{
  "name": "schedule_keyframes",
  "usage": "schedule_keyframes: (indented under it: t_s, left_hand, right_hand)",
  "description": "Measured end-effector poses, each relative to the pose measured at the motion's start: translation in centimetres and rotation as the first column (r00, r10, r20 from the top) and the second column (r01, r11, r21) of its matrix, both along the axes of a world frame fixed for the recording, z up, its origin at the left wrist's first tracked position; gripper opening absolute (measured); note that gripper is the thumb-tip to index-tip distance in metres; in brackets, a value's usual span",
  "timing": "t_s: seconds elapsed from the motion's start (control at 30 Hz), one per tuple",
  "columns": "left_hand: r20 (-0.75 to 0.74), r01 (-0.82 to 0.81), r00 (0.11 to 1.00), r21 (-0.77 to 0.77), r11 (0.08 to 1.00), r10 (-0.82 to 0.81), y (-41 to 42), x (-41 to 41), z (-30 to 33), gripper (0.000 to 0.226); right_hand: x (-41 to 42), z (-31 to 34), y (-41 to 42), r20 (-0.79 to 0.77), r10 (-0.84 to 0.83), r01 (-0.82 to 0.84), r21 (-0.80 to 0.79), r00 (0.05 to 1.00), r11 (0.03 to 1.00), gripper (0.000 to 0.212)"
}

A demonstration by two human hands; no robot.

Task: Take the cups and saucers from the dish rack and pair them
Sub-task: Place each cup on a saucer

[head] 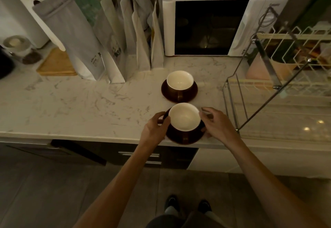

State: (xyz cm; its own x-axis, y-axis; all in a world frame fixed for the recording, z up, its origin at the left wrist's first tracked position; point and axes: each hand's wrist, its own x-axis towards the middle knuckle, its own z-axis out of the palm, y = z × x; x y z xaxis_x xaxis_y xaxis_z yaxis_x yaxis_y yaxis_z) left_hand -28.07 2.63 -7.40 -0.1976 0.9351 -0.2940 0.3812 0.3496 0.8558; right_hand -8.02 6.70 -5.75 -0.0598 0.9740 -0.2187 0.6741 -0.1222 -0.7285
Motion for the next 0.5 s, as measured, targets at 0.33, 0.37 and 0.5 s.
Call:
schedule_keyframes:
  t_s: [0.33,0.37,0.5]
  left_hand:
    - [0.307,-0.145,0.932,-0.177,0.974,0.195,0.3,0.1,0.0,0.053]
    - [0.342,-0.141,0.918,-0.188,0.972,0.199,0.4,0.1,0.1,0.051]
    - [0.435,-0.113,0.873,-0.259,0.959,0.220,0.8,-0.1,0.0,0.031]
  right_hand:
    - [1.0,-1.3,0.1,-0.247,-0.171,0.107,-0.254,0.954,0.961,0.064]
    - [0.8,-1.2,0.1,-0.287,-0.192,0.109,-0.283,0.938,0.953,0.061]
    - [0.5,-1.2,0.2,-0.369,-0.193,0.078,-0.305,0.909,0.949,0.047]
